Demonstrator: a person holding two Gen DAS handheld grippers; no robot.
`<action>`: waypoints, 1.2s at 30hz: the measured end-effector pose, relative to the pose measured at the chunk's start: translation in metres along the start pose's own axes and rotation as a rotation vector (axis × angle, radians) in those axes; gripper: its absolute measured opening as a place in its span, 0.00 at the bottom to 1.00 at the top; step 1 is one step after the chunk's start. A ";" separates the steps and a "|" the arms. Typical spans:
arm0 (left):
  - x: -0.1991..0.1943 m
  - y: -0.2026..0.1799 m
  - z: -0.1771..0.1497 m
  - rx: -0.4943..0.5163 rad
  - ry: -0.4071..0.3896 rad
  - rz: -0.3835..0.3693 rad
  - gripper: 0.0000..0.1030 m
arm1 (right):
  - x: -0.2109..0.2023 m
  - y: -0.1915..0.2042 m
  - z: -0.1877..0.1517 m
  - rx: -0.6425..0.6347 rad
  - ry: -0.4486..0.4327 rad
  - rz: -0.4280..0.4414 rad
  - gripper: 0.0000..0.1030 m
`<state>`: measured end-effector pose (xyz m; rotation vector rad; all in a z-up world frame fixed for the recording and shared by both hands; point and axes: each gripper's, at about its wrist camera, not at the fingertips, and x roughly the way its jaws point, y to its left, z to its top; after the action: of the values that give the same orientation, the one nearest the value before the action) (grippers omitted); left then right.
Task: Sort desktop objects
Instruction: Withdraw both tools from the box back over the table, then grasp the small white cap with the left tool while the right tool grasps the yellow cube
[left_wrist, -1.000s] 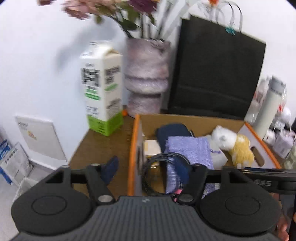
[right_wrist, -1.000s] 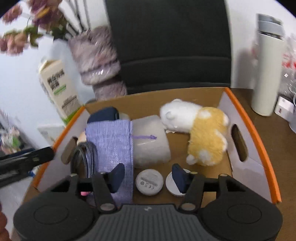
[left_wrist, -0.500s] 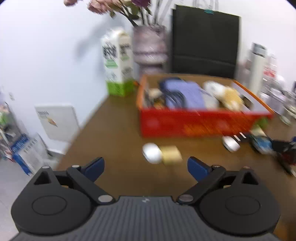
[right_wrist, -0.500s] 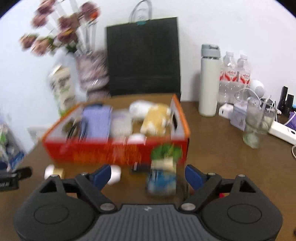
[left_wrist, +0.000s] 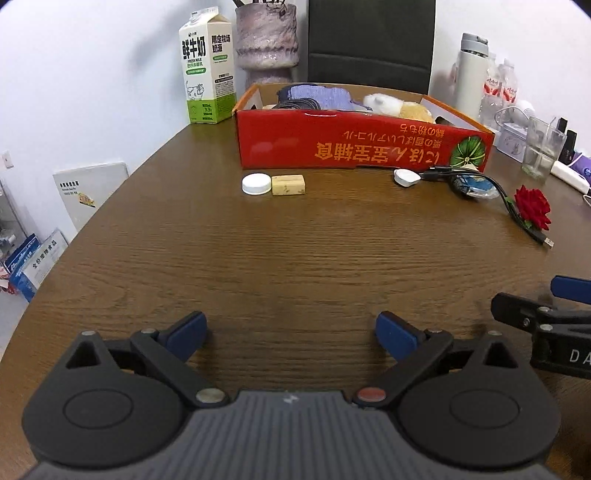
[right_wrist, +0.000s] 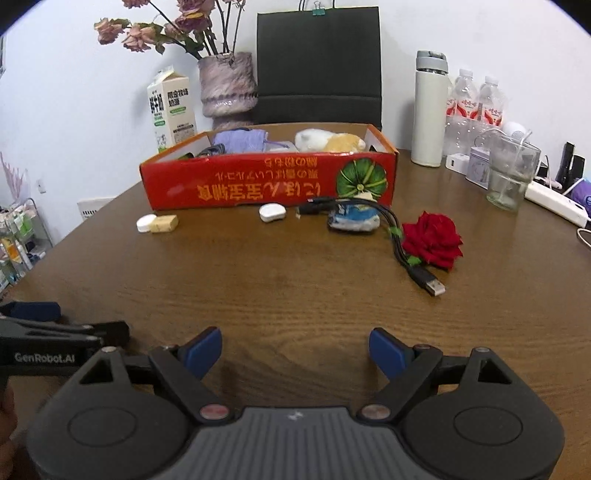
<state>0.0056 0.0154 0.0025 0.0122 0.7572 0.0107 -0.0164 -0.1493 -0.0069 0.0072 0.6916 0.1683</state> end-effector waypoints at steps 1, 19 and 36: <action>0.000 0.000 0.000 0.002 0.000 -0.003 0.99 | 0.000 -0.001 -0.001 0.002 0.001 -0.003 0.84; 0.030 0.047 0.084 0.008 -0.095 -0.006 0.82 | 0.013 -0.006 0.049 0.010 -0.081 0.050 0.81; 0.074 0.111 0.088 -0.046 -0.039 -0.055 0.80 | 0.134 0.115 0.099 -0.156 0.012 0.234 0.09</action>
<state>0.1195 0.1265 0.0172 -0.0521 0.7183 -0.0248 0.1308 -0.0098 -0.0083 -0.0620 0.6873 0.4470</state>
